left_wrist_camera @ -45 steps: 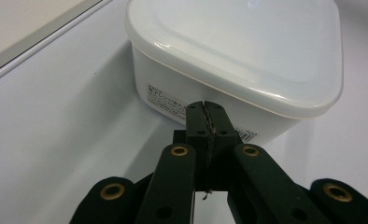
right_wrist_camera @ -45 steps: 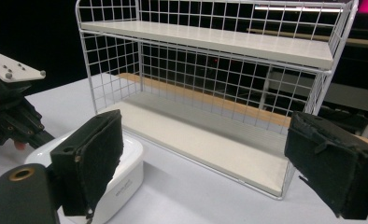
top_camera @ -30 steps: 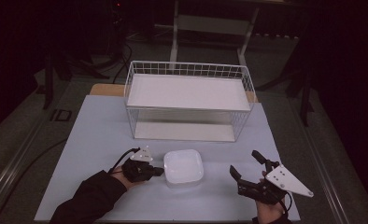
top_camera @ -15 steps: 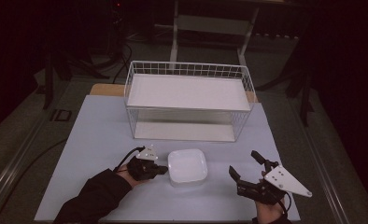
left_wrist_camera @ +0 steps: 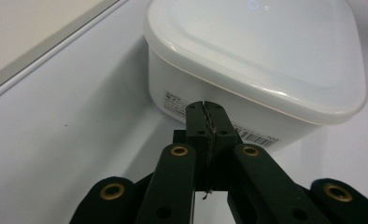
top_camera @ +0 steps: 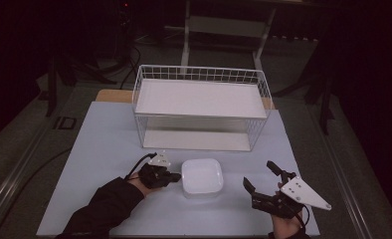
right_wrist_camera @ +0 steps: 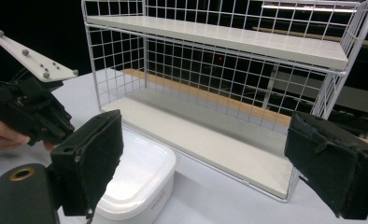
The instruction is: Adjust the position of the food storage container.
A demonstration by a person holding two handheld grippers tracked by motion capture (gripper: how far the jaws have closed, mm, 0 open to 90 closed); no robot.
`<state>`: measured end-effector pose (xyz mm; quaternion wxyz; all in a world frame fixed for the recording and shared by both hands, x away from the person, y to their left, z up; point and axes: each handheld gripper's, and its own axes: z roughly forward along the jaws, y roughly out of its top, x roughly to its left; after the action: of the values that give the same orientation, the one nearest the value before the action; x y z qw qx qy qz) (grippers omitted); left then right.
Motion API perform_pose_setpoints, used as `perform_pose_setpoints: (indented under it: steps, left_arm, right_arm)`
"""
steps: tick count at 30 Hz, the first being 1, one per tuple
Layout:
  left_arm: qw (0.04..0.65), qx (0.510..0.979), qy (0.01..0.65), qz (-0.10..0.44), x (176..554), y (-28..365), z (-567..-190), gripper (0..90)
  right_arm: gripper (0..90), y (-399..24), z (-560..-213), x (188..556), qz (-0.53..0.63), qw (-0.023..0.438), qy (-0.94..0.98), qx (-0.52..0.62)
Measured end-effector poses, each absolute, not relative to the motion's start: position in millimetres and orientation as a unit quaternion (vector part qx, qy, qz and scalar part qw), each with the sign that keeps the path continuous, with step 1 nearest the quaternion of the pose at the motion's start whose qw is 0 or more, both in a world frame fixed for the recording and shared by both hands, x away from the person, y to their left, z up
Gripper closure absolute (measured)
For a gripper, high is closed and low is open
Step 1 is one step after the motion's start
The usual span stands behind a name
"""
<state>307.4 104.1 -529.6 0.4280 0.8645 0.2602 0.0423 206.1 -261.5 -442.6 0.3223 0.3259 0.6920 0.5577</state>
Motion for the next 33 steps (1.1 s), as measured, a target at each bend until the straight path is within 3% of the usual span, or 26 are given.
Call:
perform_pose_setpoints:
  steps: [8, 11, 12, 16, 17, 20, 23, 24, 33]
  left_arm:
    - [0.433, 0.857, 0.278, 0.045, 307, 111, -524, 88.9]
    - [0.441, 0.850, 0.285, 0.047, 302, 117, -515, 84.8]
    - [0.447, 0.844, 0.292, 0.047, 300, 119, -512, 72.2]
    - [0.470, 0.826, 0.311, 0.039, 294, 124, -501, 45.8]
    - [0.489, 0.813, 0.314, 0.028, 290, 126, -495, 45.8]
    - [0.512, 0.800, 0.314, -0.002, 286, 127, -487, 26.9]
    - [0.509, 0.801, 0.316, 0.001, 281, 120, -478, 20.3]
    - [0.510, 0.800, 0.314, 0.003, 280, 119, -475, 13.8]
    - [0.522, 0.794, 0.311, 0.005, 272, 115, -470, 10.4]
  right_arm:
    - [11.4, -261, -443, 206, 0.554, 0.323, 0.695, 0.325]
    - [11.4, -262, -444, 207, 0.555, 0.321, 0.696, 0.324]
    - [11.0, -262, -444, 208, 0.555, 0.312, 0.701, 0.320]
    - [10.7, -261, -445, 211, 0.549, 0.309, 0.709, 0.316]
    - [10.7, -260, -445, 212, 0.549, 0.306, 0.711, 0.314]
    - [10.5, -256, -443, 215, 0.548, 0.300, 0.719, 0.304]
    - [10.5, -254, -442, 217, 0.544, 0.303, 0.723, 0.301]
    - [10.5, -253, -441, 220, 0.545, 0.305, 0.722, 0.299]
    - [10.5, -250, -443, 224, 0.548, 0.307, 0.716, 0.305]
